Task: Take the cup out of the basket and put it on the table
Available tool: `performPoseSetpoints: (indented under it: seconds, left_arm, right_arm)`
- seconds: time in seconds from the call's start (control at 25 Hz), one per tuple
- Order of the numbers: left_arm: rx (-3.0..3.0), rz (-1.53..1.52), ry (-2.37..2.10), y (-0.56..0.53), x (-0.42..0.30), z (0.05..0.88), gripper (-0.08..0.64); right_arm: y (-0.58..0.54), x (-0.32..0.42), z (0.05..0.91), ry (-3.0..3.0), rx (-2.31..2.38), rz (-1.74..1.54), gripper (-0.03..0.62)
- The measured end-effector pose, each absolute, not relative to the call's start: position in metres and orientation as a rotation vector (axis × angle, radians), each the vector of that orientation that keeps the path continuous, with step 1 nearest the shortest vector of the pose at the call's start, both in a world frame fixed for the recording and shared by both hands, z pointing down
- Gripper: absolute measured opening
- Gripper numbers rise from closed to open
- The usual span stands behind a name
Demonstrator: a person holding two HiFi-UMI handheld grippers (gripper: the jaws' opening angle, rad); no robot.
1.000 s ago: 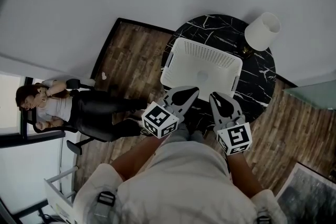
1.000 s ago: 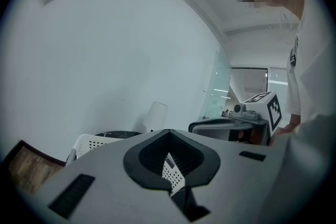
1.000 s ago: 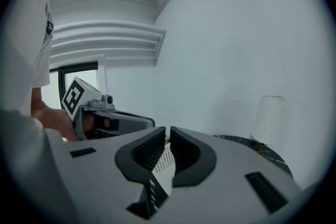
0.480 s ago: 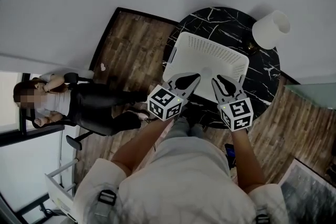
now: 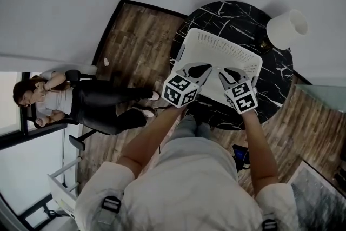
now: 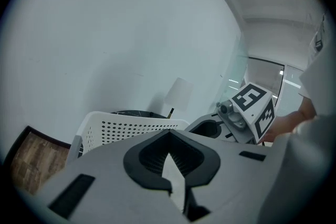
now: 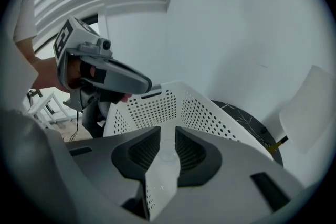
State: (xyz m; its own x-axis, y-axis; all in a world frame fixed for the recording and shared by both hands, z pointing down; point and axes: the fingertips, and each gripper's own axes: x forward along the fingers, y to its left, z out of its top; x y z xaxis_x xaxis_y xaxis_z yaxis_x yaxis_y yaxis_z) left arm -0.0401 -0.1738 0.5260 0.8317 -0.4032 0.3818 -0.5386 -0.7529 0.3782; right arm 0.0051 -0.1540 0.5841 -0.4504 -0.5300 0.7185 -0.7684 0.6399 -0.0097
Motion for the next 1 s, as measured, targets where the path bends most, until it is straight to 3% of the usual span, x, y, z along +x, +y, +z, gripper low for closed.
performPoseSetpoints:
  seconds: [1.0]
  left_arm:
    - [2.405,0.574,-0.713,-0.215,-0.014,0.604,0.005]
  right_arm:
    - [-0.175,0.013,0.687,-1.929,0.765,0.492,0.097]
